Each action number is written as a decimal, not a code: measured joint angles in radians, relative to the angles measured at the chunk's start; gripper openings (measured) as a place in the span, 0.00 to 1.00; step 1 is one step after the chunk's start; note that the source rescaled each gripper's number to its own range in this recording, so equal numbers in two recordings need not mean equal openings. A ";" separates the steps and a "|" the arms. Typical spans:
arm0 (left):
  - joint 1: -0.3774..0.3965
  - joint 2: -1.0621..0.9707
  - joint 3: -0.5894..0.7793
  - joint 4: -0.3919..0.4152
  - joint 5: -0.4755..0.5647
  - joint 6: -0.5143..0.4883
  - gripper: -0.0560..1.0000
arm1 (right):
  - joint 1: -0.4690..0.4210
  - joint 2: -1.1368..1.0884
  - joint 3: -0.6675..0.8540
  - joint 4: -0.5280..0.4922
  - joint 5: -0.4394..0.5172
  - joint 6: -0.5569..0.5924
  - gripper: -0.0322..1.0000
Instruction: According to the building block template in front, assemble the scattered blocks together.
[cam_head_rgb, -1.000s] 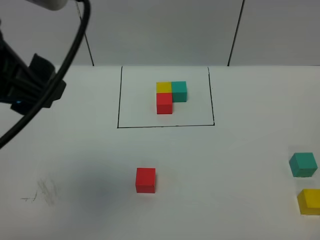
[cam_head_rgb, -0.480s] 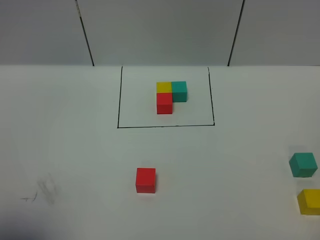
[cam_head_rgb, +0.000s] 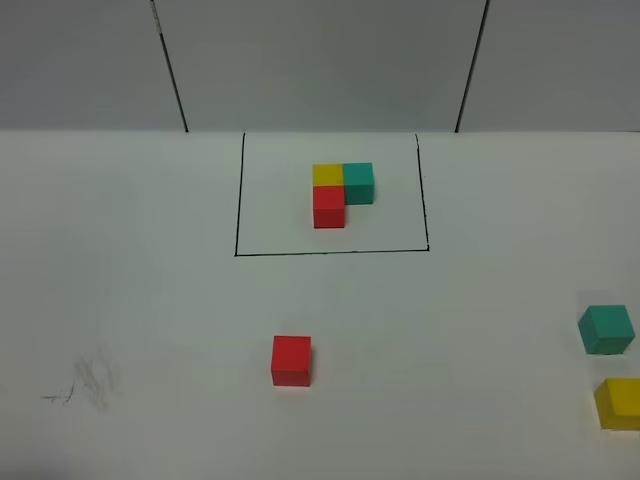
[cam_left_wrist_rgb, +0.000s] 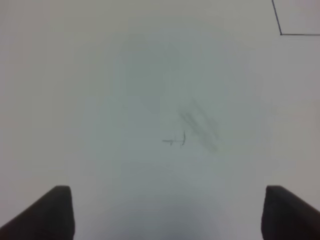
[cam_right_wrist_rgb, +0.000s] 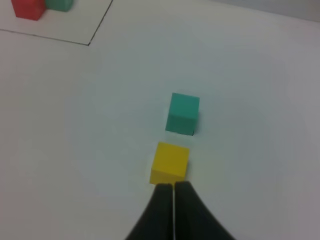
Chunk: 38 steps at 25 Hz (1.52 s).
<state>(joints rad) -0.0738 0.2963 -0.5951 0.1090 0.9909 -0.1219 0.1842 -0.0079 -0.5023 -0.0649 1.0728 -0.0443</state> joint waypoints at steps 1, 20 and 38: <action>0.007 -0.021 0.017 0.000 -0.006 0.002 0.83 | 0.000 0.000 0.000 0.000 0.000 0.000 0.04; 0.053 -0.243 0.064 -0.095 0.102 0.070 0.83 | 0.000 0.000 0.000 0.000 0.000 0.000 0.04; 0.067 -0.300 0.088 -0.118 0.080 0.189 0.83 | 0.000 0.000 0.000 0.000 0.000 0.000 0.04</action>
<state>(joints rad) -0.0070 -0.0041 -0.5074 -0.0087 1.0709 0.0672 0.1842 -0.0079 -0.5023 -0.0649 1.0728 -0.0443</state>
